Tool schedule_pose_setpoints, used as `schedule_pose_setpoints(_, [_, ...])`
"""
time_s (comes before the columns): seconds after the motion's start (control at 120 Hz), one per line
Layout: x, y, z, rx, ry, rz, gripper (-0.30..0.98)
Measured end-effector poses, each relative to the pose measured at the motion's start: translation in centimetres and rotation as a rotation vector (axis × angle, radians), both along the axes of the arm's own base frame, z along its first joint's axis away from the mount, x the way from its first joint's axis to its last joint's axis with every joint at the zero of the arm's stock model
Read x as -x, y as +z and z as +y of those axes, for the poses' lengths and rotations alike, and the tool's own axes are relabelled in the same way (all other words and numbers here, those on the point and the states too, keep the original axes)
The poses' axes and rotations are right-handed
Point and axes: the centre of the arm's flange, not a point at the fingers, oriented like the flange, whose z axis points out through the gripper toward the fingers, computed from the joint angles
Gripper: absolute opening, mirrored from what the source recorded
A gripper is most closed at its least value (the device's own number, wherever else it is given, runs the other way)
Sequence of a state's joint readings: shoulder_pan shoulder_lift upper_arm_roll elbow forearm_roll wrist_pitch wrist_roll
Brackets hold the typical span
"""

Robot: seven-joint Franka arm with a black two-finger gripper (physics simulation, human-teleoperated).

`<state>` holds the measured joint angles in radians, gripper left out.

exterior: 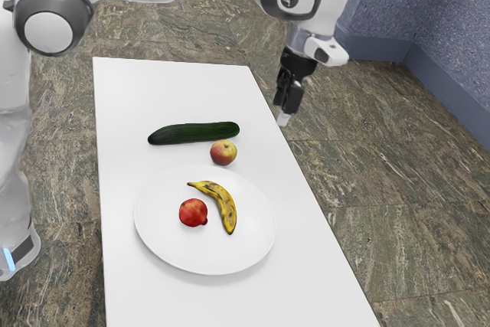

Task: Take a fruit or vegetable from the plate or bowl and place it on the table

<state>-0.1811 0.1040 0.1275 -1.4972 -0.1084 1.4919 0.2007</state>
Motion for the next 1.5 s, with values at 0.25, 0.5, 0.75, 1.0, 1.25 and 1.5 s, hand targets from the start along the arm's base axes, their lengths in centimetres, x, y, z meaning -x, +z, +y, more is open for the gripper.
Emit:
schedule_pose_setpoints(0.25, [8.4,-11.0,-4.0,0.088,0.116,0.047,0.68])
schedule_pose_setpoints(0.5, [11.9,-10.2,-5.1,0.129,0.202,-0.063,0.69])
schedule_pose_setpoints(0.75, [12.5,-10.7,-6.5,0.017,0.113,-0.073,0.69])
schedule_pose_setpoints(1.0, [14.0,-12.3,-8.9,-0.001,0.046,-0.023,0.69])
schedule_pose_setpoints(1.25, [15.7,-13.1,-9.7,-0.014,-0.028,0.007,0.69])
schedule_pose_setpoints(1.5, [17.2,-14.0,-9.6,-0.002,-0.065,0.034,0.69])
